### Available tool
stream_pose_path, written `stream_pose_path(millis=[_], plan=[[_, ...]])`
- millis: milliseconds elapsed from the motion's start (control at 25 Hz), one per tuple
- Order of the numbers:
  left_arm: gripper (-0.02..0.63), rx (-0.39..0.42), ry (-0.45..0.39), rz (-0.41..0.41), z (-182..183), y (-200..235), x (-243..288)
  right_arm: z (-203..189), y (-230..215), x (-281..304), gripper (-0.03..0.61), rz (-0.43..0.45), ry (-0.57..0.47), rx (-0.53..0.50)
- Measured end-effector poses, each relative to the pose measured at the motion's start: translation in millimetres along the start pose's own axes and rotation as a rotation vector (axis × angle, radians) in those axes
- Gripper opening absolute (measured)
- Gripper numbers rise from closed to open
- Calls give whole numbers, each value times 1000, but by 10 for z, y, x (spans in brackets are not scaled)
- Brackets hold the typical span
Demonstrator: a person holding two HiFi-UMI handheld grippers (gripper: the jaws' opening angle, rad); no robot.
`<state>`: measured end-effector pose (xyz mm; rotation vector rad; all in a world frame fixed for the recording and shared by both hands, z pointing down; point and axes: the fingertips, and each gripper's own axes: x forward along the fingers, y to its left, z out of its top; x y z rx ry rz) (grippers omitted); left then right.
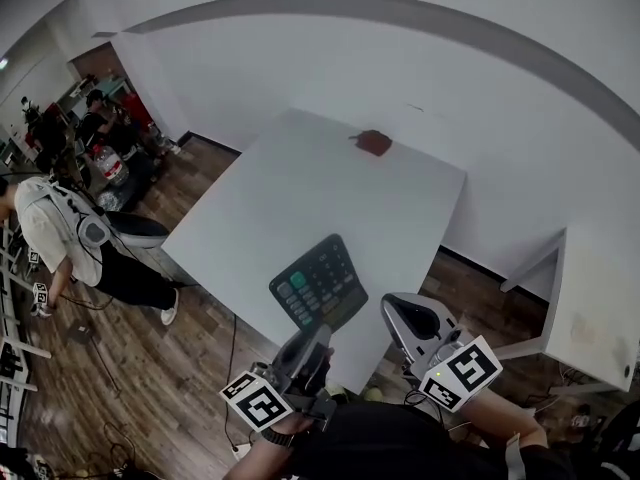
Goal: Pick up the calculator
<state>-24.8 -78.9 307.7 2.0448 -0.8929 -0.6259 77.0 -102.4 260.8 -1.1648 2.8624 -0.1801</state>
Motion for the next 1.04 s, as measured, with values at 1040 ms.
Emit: stream_pose_path(millis=[1040], plan=[[48,36,-3,-1,46,6,-25,-60,32,70,11,-10,21,-22]])
